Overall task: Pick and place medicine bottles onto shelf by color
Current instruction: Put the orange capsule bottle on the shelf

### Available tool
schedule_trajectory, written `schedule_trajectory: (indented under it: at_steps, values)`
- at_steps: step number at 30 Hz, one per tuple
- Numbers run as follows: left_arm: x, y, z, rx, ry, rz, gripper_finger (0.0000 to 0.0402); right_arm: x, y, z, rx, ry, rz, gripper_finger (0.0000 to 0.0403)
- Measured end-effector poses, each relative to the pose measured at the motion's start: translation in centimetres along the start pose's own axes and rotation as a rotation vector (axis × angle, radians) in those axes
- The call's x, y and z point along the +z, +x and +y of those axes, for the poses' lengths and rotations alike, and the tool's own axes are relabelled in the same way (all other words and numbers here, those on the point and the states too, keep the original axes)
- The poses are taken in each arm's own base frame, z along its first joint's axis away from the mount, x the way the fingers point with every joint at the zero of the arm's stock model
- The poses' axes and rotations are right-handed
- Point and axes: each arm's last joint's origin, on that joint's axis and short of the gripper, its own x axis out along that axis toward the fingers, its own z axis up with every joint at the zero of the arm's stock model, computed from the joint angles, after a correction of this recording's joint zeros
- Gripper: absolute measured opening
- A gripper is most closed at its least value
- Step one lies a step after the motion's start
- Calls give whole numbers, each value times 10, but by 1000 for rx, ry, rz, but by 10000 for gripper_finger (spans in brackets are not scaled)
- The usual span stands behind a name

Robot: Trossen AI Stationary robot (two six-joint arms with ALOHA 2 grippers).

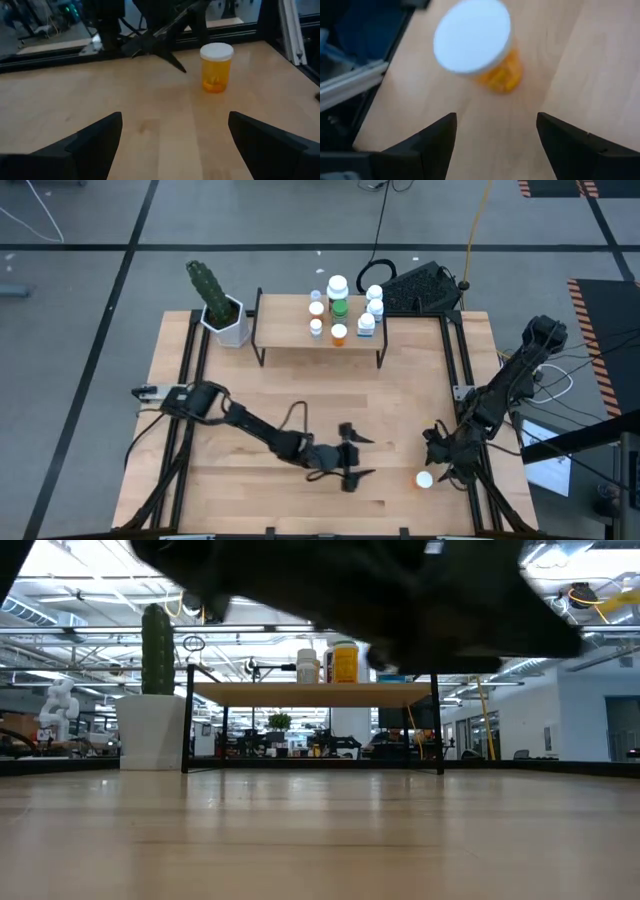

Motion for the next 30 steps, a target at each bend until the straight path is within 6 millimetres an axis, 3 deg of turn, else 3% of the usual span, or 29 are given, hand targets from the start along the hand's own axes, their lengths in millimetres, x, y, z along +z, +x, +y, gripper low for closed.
schedule_trajectory:
  at_steps: [6, 13, 19, 30]
  values:
    - [17, 31, -19, -25, -50, -50, 365, -10, 8, -3, -56, -104, -117, 242]
    - [10, 56, -35, -70, -42, -17, 365, -6, 19, -1, -98, -248, -186, 214]
    - [12, 58, -36, -68, -51, -1, 365, 4, 32, 0, -118, -327, -276, 208]
    - [7, 58, -36, -75, -39, 40, 365, 29, 48, -18, -306, -308, -490, 208]
